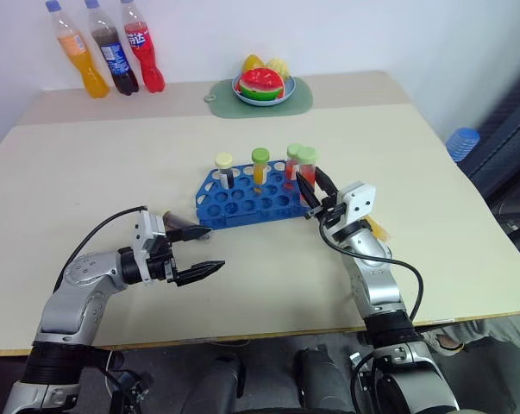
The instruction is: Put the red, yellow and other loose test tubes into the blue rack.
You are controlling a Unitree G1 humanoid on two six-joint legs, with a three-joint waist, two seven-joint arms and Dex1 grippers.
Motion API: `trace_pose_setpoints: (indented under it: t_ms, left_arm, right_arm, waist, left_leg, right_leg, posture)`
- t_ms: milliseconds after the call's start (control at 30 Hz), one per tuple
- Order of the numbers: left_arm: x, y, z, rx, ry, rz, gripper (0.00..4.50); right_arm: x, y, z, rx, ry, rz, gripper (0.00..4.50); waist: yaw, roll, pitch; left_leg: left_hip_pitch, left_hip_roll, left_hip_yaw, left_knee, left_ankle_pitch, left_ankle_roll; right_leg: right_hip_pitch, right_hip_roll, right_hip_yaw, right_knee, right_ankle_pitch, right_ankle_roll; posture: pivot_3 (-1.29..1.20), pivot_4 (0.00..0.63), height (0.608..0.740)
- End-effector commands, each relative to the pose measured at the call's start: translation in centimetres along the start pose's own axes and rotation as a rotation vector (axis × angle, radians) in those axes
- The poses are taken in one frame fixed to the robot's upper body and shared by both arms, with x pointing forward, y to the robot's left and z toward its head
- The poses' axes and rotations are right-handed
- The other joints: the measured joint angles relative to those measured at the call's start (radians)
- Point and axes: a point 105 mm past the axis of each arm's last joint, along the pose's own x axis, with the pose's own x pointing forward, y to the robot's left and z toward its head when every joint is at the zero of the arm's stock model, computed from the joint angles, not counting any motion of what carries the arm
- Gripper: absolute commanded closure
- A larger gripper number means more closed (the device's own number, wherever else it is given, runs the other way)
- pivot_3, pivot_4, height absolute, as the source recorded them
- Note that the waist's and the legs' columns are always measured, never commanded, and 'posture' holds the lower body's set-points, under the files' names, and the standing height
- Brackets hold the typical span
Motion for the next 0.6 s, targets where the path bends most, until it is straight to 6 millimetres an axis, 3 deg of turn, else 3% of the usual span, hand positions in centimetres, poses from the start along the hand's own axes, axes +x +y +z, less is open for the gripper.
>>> trace_pose_setpoints:
  t_ms: [33,467,600]
  left_arm:
    - [-0.5,0.0,1.0,0.028,-0.021,0.01,0.0]
    - [-0.5,-0.4,0.8,0.019,-0.013,0.005,0.0]
    - [-0.2,-0.5,0.9,0.019,-0.015,-0.006,0.0]
  right_arm:
    - [0.1,0.5,-1.0,0.002,0.01,-0.003,3.67]
    - [1.3,1.8,-1.7,0.021,0.004,0.013,3.67]
    - [1.2,1.6,-1.6,0.044,-0.007,0.023,1.88]
  waist:
    - [-0.001,0.0,0.0]
    - [-0.004,0.0,0.0]
    - [-0.004,0.0,0.0]
  left_leg:
    - [0.0,0.0,0.0,-0.001,0.0,0.0]
    - [0.002,0.003,0.001,-0.008,0.003,-0.005]
    - [0.002,0.004,0.002,-0.009,0.003,-0.005]
  right_leg:
    - [0.0,0.0,0.0,0.0,0.0,0.0]
    - [-0.003,0.003,0.001,0.0,0.002,-0.003]
    - [-0.004,0.004,0.001,0.0,0.002,-0.004]
  posture:
    - [0.0,0.15,0.74]
    - [0.0,0.15,0.74]
    - [0.0,0.15,0.74]
